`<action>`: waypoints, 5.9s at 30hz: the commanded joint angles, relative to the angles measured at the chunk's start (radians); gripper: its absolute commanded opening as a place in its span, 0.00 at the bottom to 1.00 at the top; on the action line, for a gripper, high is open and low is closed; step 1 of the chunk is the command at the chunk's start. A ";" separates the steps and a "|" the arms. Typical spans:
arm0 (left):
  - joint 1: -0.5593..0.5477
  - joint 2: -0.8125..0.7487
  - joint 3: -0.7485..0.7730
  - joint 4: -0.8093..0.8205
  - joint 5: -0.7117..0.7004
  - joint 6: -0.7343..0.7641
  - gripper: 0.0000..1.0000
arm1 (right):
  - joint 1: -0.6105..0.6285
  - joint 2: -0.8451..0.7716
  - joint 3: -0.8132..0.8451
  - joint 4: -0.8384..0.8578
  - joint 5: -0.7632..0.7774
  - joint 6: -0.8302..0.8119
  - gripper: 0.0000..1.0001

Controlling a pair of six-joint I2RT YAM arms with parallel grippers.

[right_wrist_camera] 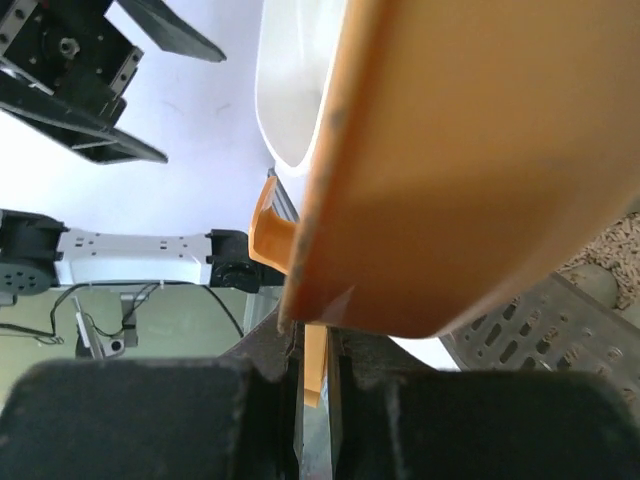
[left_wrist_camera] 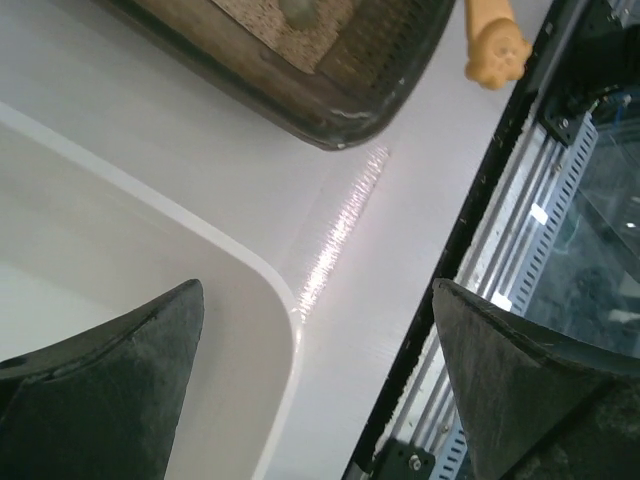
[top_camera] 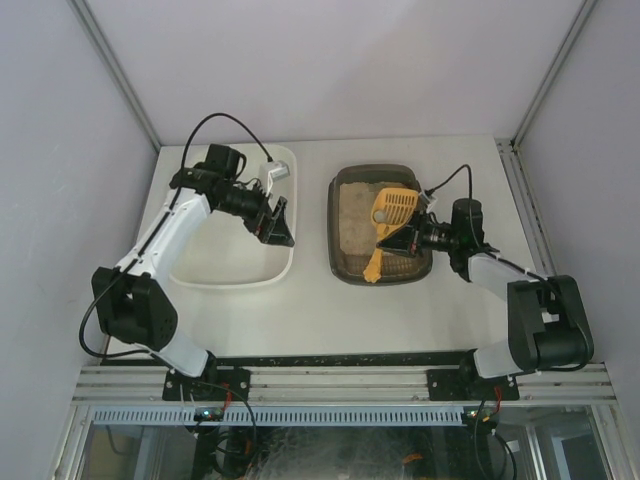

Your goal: Clean the litter box

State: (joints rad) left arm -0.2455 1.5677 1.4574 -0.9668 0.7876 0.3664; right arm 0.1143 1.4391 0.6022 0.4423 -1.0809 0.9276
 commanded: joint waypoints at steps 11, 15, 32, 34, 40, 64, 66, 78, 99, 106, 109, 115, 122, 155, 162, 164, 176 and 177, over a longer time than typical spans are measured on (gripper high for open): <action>0.050 -0.063 0.015 0.036 -0.068 -0.025 1.00 | 0.058 0.015 0.110 -0.200 0.030 -0.170 0.00; 0.094 -0.076 0.015 0.050 -0.091 -0.053 1.00 | 0.046 0.044 0.082 -0.032 -0.016 -0.050 0.00; 0.447 -0.231 -0.049 0.096 -0.279 -0.147 1.00 | 0.495 0.375 0.877 -0.947 0.314 -0.456 0.00; 0.507 -0.242 -0.059 0.119 -0.292 -0.176 1.00 | 0.545 0.440 1.011 -1.141 0.447 -0.540 0.00; 0.603 -0.263 -0.085 0.149 -0.323 -0.184 1.00 | 0.713 0.592 1.301 -1.445 0.803 -0.689 0.00; 0.630 -0.211 -0.145 0.103 -0.174 -0.097 1.00 | 1.008 0.772 1.583 -1.570 1.599 -0.880 0.00; 0.628 -0.205 -0.145 0.071 -0.094 -0.066 1.00 | 0.995 0.736 1.569 -1.559 1.522 -0.863 0.00; 0.562 -0.262 -0.269 0.138 0.303 0.156 1.00 | 0.724 0.332 1.093 -1.197 0.630 -0.683 0.00; 0.082 -0.011 -0.204 0.691 0.264 -0.285 1.00 | 0.568 0.151 0.752 -0.930 0.353 -0.571 0.00; 0.043 0.067 -0.166 0.674 0.330 -0.263 0.97 | 0.566 0.149 0.729 -0.898 0.250 -0.564 0.00; 0.037 0.107 -0.130 0.672 0.399 -0.302 0.92 | 0.564 0.158 0.727 -0.890 0.209 -0.562 0.00; 0.025 0.174 -0.050 0.672 0.572 -0.385 0.45 | 0.547 0.178 0.709 -0.880 0.185 -0.553 0.00; 0.014 0.238 -0.004 0.638 0.692 -0.445 0.00 | 0.514 0.161 0.688 -0.865 0.217 -0.525 0.00; 0.014 0.211 -0.413 1.994 0.462 -1.644 0.00 | 0.517 -0.152 0.280 -0.265 0.675 -0.218 0.41; 0.005 0.242 -0.444 1.994 0.470 -1.634 0.00 | 0.513 -0.121 0.349 -0.305 0.648 -0.246 0.51; 0.004 0.249 -0.446 1.994 0.472 -1.634 0.00 | 0.510 -0.107 0.377 -0.325 0.613 -0.256 0.55; 0.001 0.260 -0.449 1.994 0.475 -1.631 0.00 | 0.412 -0.063 0.558 -0.581 0.494 -0.376 1.00; 0.001 0.261 -0.449 1.995 0.476 -1.630 0.00 | 0.396 -0.058 0.581 -0.618 0.488 -0.402 1.00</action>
State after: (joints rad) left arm -0.1944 1.8370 1.0294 0.9874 1.1690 -1.2335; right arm 0.5606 1.3651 1.0767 -0.1326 -0.6186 0.6384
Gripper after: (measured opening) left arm 0.051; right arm 0.997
